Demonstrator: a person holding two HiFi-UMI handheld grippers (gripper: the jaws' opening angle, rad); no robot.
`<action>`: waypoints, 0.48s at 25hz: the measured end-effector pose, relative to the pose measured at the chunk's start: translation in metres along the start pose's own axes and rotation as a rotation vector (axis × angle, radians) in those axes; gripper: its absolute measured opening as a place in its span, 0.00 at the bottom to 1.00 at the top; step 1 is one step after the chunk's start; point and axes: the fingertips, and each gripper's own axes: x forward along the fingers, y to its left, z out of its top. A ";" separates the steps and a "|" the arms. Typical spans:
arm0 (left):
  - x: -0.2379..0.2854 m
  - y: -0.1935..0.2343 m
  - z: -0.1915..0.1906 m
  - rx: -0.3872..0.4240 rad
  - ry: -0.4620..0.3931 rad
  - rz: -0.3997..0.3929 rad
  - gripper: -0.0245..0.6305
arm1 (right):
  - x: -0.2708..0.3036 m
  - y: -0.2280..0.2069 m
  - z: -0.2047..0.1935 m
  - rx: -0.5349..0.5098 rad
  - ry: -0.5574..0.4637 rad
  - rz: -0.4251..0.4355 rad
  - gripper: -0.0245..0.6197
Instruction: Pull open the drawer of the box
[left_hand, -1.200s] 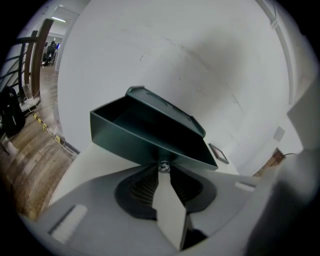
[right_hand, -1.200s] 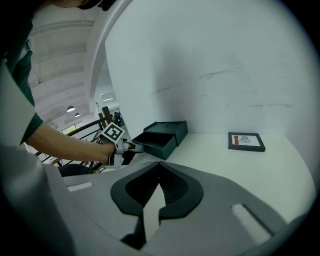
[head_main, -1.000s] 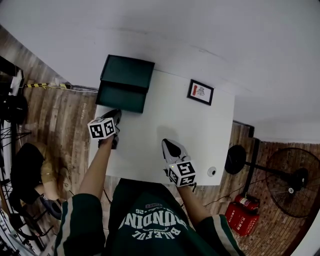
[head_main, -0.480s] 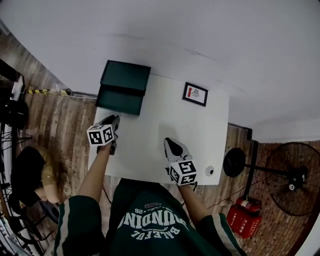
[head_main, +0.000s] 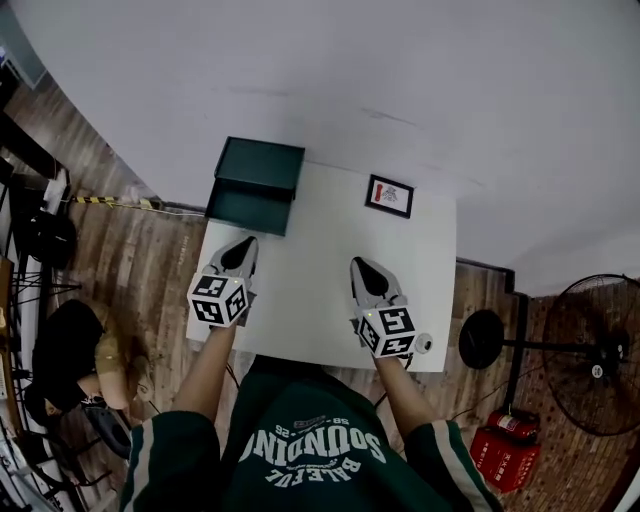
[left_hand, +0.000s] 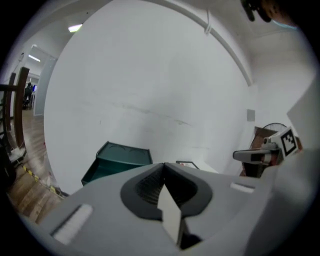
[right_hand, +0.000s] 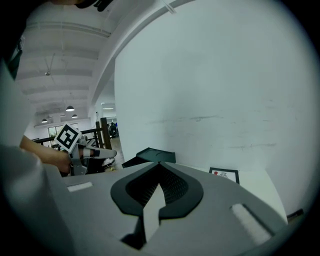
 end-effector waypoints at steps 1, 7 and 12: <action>-0.004 -0.008 0.007 0.037 -0.022 -0.004 0.12 | -0.003 0.000 0.005 -0.001 -0.012 0.001 0.04; -0.025 -0.051 0.036 0.185 -0.092 -0.022 0.12 | -0.021 0.005 0.019 -0.014 -0.066 0.015 0.04; -0.037 -0.070 0.050 0.222 -0.154 -0.010 0.12 | -0.032 0.003 0.027 -0.042 -0.101 0.016 0.04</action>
